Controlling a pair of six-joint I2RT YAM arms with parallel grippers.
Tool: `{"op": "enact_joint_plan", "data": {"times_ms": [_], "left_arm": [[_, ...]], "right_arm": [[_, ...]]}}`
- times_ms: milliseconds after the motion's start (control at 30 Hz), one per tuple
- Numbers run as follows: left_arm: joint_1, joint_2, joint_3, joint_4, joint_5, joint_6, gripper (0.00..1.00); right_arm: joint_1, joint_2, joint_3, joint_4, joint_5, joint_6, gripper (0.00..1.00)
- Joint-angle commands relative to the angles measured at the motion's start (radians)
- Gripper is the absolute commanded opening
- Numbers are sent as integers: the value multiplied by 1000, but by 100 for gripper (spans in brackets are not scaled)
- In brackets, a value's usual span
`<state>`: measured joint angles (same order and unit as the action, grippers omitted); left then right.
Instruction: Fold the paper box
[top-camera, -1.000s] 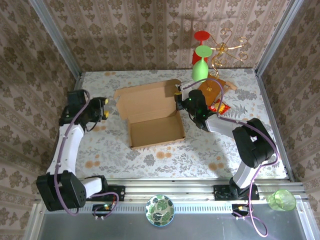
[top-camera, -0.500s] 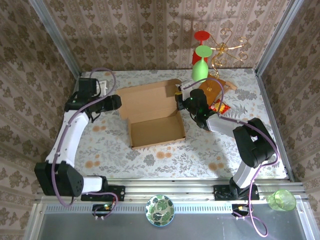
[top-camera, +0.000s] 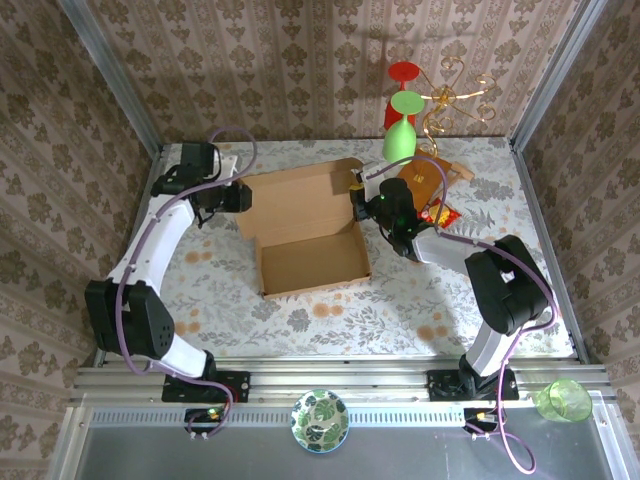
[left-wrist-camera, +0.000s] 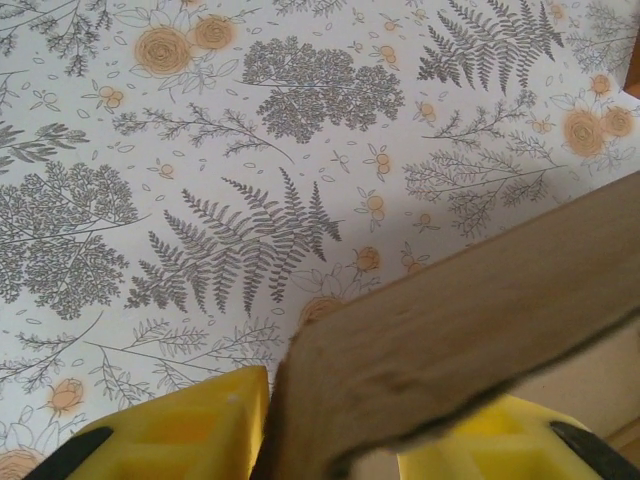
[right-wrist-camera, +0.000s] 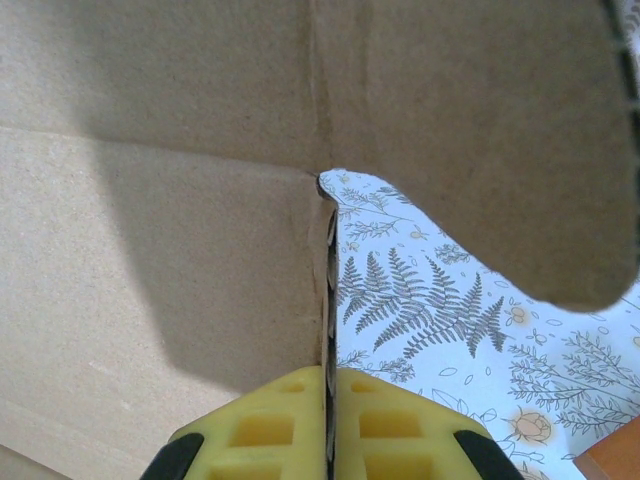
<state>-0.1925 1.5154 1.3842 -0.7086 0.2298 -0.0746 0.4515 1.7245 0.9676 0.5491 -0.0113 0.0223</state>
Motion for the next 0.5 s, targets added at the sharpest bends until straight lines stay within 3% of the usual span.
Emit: {"op": "enact_joint_plan", "data": {"times_ms": [0, 333, 467], "left_arm": [[-27, 10, 29, -44, -42, -10, 36], [-47, 28, 10, -65, -103, -75, 28], [-51, 47, 21, -56, -108, -129, 14]], "right_arm": [[-3, 19, 34, -17, 0, -13, 0], [0, 24, 39, -17, 6, -2, 0], [4, 22, 39, -18, 11, 4, 0]]}}
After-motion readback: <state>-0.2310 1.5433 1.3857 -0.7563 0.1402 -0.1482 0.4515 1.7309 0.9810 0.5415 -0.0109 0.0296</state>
